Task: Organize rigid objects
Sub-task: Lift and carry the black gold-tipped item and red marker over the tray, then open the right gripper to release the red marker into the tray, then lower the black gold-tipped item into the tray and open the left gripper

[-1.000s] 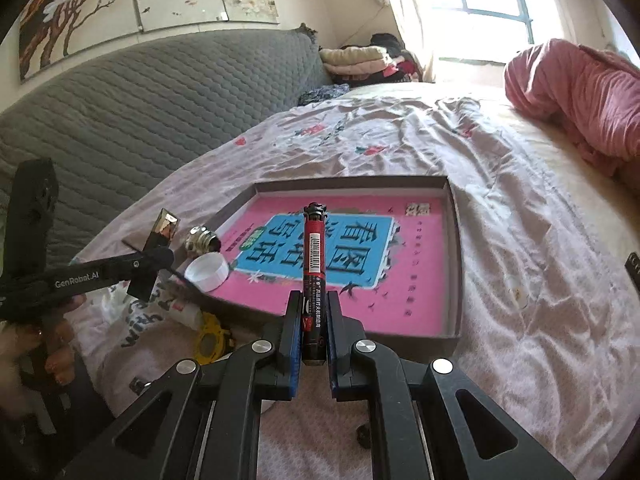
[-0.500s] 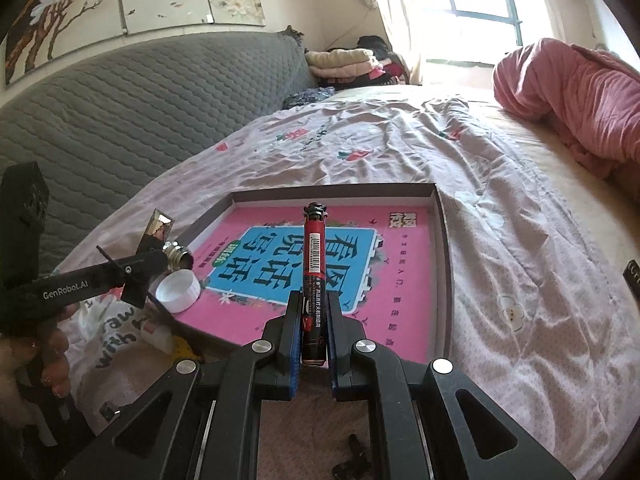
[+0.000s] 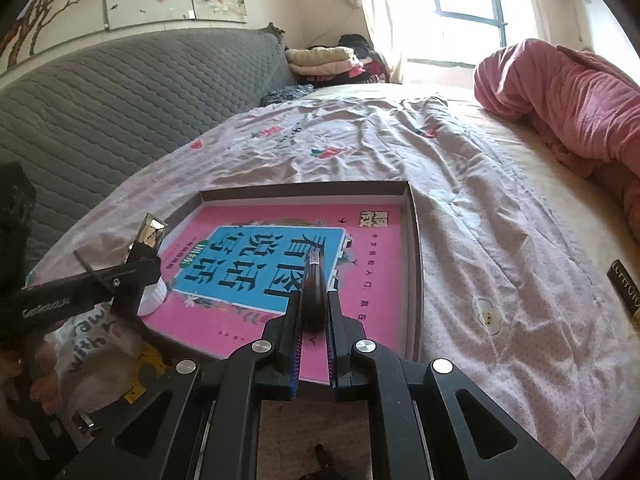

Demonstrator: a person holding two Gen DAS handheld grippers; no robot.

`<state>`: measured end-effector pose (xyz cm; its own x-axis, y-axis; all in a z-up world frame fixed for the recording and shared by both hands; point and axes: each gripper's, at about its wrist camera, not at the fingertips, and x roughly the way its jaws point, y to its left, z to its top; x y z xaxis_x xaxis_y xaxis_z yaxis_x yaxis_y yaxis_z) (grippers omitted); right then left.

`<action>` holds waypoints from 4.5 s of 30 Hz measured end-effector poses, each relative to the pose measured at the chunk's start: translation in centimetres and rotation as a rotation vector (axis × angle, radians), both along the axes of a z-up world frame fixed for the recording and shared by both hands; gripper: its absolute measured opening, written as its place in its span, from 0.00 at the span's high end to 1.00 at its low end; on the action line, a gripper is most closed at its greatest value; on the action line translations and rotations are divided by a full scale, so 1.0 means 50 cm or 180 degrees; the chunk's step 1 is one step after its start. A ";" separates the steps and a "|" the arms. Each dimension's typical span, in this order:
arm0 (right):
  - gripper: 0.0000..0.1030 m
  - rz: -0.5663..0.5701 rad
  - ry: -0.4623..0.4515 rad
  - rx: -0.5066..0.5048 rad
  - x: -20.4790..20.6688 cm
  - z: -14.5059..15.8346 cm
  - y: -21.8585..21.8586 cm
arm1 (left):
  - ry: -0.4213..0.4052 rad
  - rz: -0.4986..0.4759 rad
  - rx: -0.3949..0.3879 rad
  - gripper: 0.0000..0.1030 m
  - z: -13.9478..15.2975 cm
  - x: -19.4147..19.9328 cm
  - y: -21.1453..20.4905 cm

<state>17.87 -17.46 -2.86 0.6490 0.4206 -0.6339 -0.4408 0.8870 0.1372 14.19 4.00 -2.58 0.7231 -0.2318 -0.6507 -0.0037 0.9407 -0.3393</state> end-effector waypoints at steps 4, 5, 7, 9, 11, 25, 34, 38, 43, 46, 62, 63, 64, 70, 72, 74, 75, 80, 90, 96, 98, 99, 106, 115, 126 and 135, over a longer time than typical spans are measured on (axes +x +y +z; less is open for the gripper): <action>0.90 -0.0019 0.0029 -0.0060 0.007 -0.008 0.003 | 0.0029 -0.0043 -0.0006 0.78 -0.005 0.003 -0.009; 0.90 -0.0016 0.0045 -0.0058 0.009 -0.010 0.003 | 0.0036 -0.0047 -0.0011 0.78 -0.007 0.004 -0.010; 0.90 -0.0015 0.0055 -0.0062 0.010 -0.011 0.003 | 0.0048 -0.0053 -0.0006 0.78 -0.010 0.005 -0.012; 0.90 -0.0021 0.0059 -0.0058 0.011 -0.012 0.002 | 0.0052 -0.0060 -0.0007 0.78 -0.010 0.007 -0.013; 0.90 -0.0017 0.0082 -0.0061 0.012 -0.014 0.002 | 0.0076 -0.0082 -0.0015 0.78 -0.012 0.014 -0.012; 0.90 0.0010 0.0131 -0.0186 0.016 -0.027 0.015 | 0.0319 -0.0155 0.0029 0.78 -0.048 0.044 -0.029; 0.90 -0.0047 0.0166 -0.0204 0.020 -0.033 0.011 | 0.0335 -0.0140 0.0103 0.78 -0.055 0.054 -0.034; 0.90 -0.0040 0.0188 -0.0170 0.021 -0.034 0.007 | 0.0382 -0.0153 0.0319 0.78 -0.060 0.055 -0.046; 0.90 -0.0029 0.0161 -0.0233 0.019 -0.032 0.011 | 0.0395 -0.0194 0.0524 0.78 -0.062 0.056 -0.061; 0.89 -0.0024 0.0156 -0.0262 0.018 -0.032 0.014 | 0.0393 -0.0204 0.0600 0.78 -0.062 0.056 -0.066; 0.75 -0.0066 0.0148 -0.0268 0.022 -0.031 0.006 | 0.0422 -0.0151 0.0433 0.78 -0.060 0.054 -0.047; 0.75 -0.0064 0.0162 -0.0258 0.024 -0.032 0.004 | 0.0422 -0.0148 0.0448 0.78 -0.060 0.053 -0.048; 0.75 -0.0065 0.0159 -0.0260 0.023 -0.031 0.004 | 0.0426 -0.0137 0.0458 0.78 -0.060 0.051 -0.047; 0.75 -0.0047 0.0161 -0.0255 0.024 -0.034 0.003 | 0.0405 -0.0134 0.0434 0.78 -0.056 0.045 -0.044; 0.74 -0.0041 0.0172 -0.0249 0.025 -0.035 0.002 | 0.0383 -0.0156 0.0448 0.78 -0.054 0.041 -0.046; 0.74 -0.0033 0.0164 -0.0258 0.023 -0.033 0.004 | 0.0371 -0.0168 0.0438 0.78 -0.053 0.038 -0.045; 0.74 -0.0025 0.0166 -0.0254 0.023 -0.034 0.004 | 0.0365 -0.0165 0.0431 0.78 -0.052 0.037 -0.045; 0.73 -0.0017 0.0162 -0.0258 0.022 -0.033 0.006 | 0.0362 -0.0167 0.0398 0.78 -0.050 0.036 -0.043; 0.72 0.0004 0.0164 -0.0262 0.020 -0.032 0.010 | 0.0295 -0.0156 0.0376 0.78 -0.040 0.034 -0.039; 0.60 0.0001 0.0115 -0.0214 0.015 -0.026 0.008 | 0.0226 -0.0130 0.0399 0.78 -0.025 0.023 -0.035; 0.60 -0.0005 0.0107 -0.0195 0.014 -0.024 0.006 | 0.0196 -0.0109 0.0410 0.78 -0.017 0.020 -0.032; 0.59 -0.0007 0.0110 -0.0194 0.015 -0.024 0.005 | 0.0188 -0.0096 0.0420 0.78 -0.014 0.017 -0.030; 0.58 -0.0013 0.0113 -0.0182 0.013 -0.021 0.002 | 0.0186 -0.0013 0.0402 0.77 -0.006 0.007 -0.015; 0.47 0.0037 0.0113 -0.0210 0.008 -0.022 0.004 | 0.0167 0.0040 0.0445 0.73 0.004 -0.006 -0.008; 0.41 0.0136 -0.0004 -0.0368 -0.005 -0.019 0.018 | 0.0165 0.0010 0.0536 0.57 0.015 -0.022 -0.025; 0.37 0.0167 -0.0096 -0.0366 -0.014 -0.011 0.017 | 0.0145 0.0029 0.0598 0.56 0.028 -0.037 -0.029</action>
<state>17.15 -16.63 -3.38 0.6476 0.3801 -0.6603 -0.4894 0.8718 0.0219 12.35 2.53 -1.20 0.6933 -0.0966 -0.7141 -0.0239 0.9873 -0.1569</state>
